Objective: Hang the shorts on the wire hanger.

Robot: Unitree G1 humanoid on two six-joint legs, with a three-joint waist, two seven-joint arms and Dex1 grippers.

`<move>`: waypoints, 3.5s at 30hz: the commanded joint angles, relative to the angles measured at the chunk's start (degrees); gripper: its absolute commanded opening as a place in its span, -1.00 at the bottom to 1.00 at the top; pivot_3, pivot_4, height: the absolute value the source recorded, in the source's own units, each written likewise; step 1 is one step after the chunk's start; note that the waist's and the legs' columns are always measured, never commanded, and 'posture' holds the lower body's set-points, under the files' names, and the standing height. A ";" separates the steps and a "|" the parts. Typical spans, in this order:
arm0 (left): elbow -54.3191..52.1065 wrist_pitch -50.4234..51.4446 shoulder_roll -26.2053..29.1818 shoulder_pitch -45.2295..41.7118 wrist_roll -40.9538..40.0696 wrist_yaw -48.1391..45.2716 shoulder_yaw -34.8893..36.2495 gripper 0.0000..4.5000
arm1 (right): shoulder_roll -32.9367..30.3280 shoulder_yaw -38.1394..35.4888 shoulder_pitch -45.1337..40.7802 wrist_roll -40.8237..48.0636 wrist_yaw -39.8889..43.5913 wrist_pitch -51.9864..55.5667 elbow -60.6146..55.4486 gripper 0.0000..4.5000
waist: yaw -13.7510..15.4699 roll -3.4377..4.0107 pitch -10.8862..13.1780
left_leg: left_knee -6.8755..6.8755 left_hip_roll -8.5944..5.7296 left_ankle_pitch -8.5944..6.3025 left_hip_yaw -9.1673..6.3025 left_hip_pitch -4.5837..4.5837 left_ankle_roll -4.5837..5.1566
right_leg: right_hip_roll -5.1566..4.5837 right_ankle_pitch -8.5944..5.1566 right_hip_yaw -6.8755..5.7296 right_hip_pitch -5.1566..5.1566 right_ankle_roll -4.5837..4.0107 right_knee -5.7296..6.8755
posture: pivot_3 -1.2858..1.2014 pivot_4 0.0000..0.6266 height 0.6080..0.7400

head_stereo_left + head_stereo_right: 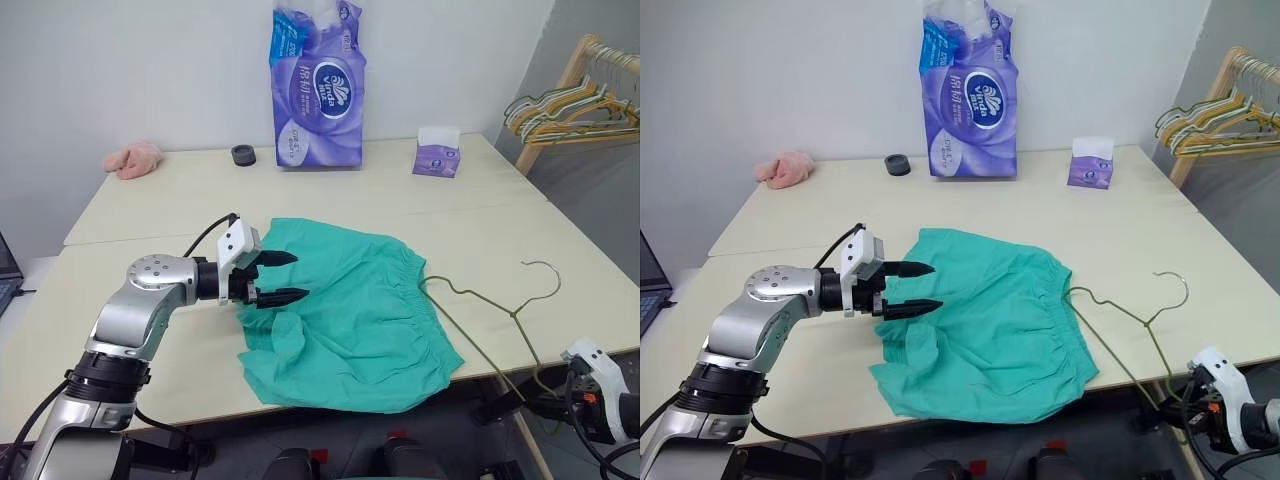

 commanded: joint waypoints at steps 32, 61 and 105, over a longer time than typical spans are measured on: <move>-1.25 1.07 -1.91 -2.75 -2.02 4.55 4.65 0.74 | -2.41 17.97 -28.05 4.55 0.76 10.77 10.16 -1.00 | 0.85 -0.03 1.34 | -0.02 -0.01 0.00 -0.04 -0.11 0.00 | -0.03 0.01 -0.05 -0.11 0.00 -0.05 | 0.01 -0.81 1.00; 4.74 1.44 -4.52 -11.20 -4.10 10.31 10.29 0.99 | 7.17 28.33 -50.10 -7.22 0.29 -6.77 12.24 -1.00 | 1.51 -0.02 1.22 | 0.26 -0.09 0.21 -0.03 -1.12 -0.39 | -0.06 0.43 0.01 -1.17 -0.32 0.16 | 0.01 -0.95 1.00; 29.20 -29.07 -7.50 -23.78 17.77 -21.08 -11.08 0.64 | 6.22 39.08 -53.28 -27.48 7.18 -27.54 -0.35 -1.00 | 0.35 0.00 1.01 | 0.88 -0.18 0.10 0.05 -1.05 -0.11 | -0.02 0.48 0.10 -1.14 -0.25 0.90 | -0.03 -0.95 1.00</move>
